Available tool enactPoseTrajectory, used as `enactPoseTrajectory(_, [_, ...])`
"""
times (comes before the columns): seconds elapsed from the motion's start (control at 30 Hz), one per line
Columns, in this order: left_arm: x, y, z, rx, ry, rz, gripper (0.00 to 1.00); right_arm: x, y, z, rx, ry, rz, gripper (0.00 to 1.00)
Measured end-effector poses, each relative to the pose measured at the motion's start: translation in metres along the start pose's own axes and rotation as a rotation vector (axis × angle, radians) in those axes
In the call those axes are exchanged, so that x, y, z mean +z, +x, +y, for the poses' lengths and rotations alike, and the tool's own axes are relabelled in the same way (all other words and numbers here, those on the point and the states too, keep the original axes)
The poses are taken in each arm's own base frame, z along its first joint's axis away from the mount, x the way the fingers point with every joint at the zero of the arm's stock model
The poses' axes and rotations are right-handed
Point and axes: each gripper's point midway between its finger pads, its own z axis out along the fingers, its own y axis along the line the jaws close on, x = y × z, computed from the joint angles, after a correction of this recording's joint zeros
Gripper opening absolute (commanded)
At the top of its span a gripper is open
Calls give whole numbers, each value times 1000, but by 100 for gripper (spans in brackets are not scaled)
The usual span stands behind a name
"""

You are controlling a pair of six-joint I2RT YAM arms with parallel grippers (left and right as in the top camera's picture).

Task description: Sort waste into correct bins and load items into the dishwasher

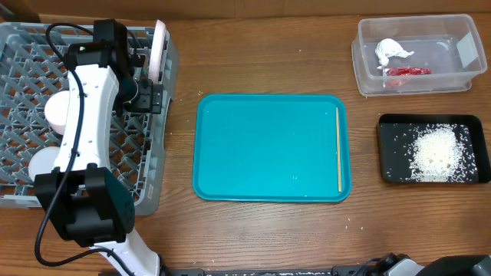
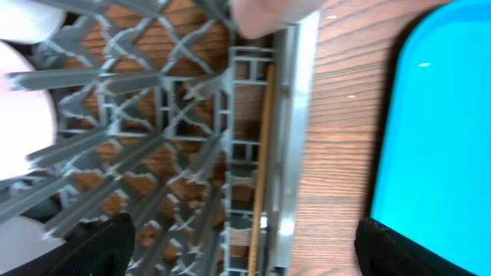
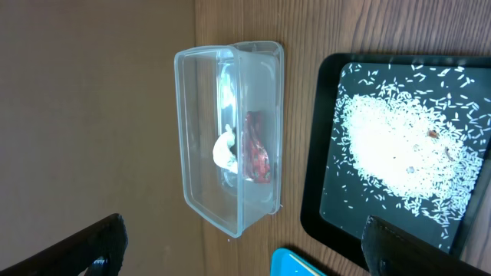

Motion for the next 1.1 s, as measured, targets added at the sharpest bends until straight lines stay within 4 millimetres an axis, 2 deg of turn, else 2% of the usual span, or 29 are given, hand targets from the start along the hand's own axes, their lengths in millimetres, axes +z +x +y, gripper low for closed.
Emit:
enactPoseTrajectory(0.17, [-1,11,-12,0,70,41,93,0,0,0,0,0,0,100])
enactPoseTrajectory(0.23, [-1,21,-16,-1,88,82,100,0,0,0,0,0,0,100])
enactPoseTrajectory(0.5, [-11,58,-28,-5,153,235,100,0,0,0,0,-1,0,99])
enactPoseTrajectory(0.63, [-25,56,-44,0,250,220,100,0,0,0,-1,0,0,100])
enactPoseTrajectory(0.73, [-48,49,-60,8,344,140,100,0,0,0,0,0,0,100])
enactPoseTrajectory(0.87, [-94,43,-91,66,438,-17,100,0,0,0,0,-1,0,100])
enactPoseTrajectory(0.9, [-109,42,-107,95,466,-65,100,0,0,0,-1,0,0,100])
enactPoseTrajectory(0.97, [-129,41,-134,149,514,-125,100,0,0,0,-1,-1,0,100])
enactPoseTrajectory(1.0, [-140,42,-153,180,555,-151,100,0,0,0,0,-1,0,100])
enactPoseTrajectory(1.1, [-159,51,-205,248,676,-152,100,0,0,0,0,0,0,100])
